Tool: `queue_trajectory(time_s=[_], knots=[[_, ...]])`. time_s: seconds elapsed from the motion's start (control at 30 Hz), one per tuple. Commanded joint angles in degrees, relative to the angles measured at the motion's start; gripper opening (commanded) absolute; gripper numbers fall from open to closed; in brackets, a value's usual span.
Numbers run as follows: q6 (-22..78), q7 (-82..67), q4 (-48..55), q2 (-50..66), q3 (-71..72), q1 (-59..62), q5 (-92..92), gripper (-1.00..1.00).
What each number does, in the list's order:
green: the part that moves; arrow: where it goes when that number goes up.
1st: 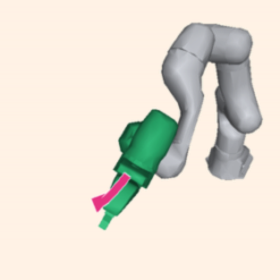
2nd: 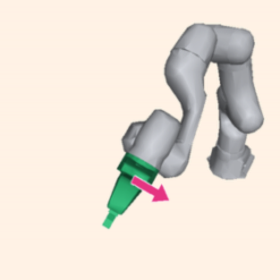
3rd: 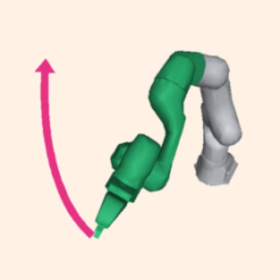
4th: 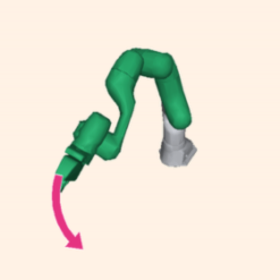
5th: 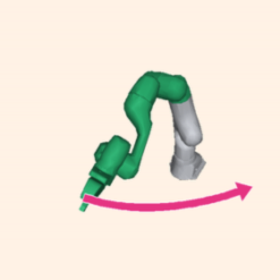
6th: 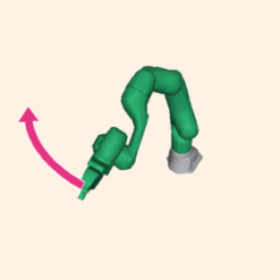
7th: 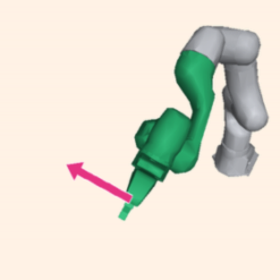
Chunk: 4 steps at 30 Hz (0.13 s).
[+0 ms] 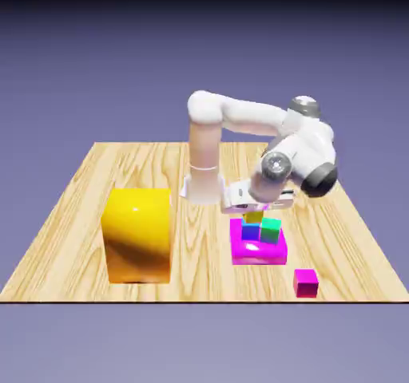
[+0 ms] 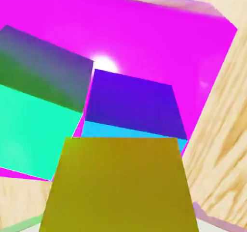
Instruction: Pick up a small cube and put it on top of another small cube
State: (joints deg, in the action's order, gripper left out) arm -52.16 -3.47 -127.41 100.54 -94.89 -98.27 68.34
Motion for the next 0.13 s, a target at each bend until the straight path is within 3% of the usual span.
queue_trajectory(time_s=[0.0, 0.1], knots=[[0.82, -0.26, 2.07, -1.19, -1.84, 1.77, -1.81, 1.00], [2.93, -0.95, 7.42, -4.27, -6.60, 6.35, -6.46, 1.00]])
